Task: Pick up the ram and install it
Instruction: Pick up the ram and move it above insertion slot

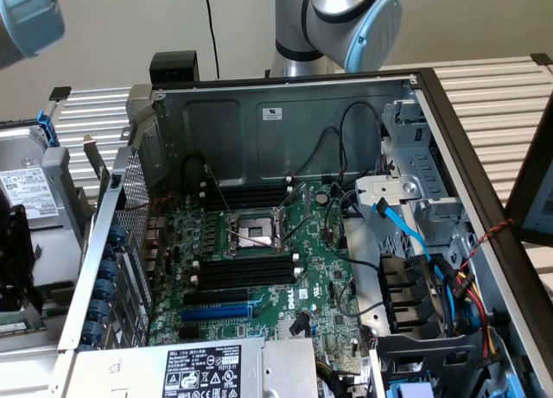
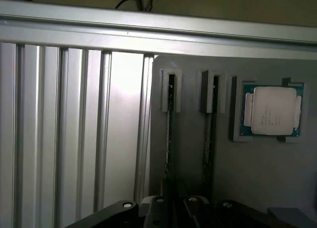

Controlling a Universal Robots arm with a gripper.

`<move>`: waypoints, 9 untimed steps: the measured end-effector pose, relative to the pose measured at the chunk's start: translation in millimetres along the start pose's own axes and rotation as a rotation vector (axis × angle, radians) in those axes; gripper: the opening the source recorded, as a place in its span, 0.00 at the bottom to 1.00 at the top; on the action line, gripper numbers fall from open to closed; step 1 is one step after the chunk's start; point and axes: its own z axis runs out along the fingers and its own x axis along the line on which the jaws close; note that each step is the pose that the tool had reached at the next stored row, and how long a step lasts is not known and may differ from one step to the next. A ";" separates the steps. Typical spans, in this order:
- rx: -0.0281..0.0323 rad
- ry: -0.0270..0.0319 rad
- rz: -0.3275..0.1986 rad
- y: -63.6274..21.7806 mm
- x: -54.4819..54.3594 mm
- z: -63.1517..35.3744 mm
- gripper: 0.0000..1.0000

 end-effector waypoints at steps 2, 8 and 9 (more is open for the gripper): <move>-0.0001 0.0001 0.000 -0.1 0.0 -2.0 0.18; -0.0003 0.0002 0.000 -0.2 0.0 -2.4 0.26; -0.0003 0.0003 0.000 -0.1 0.0 -2.1 0.26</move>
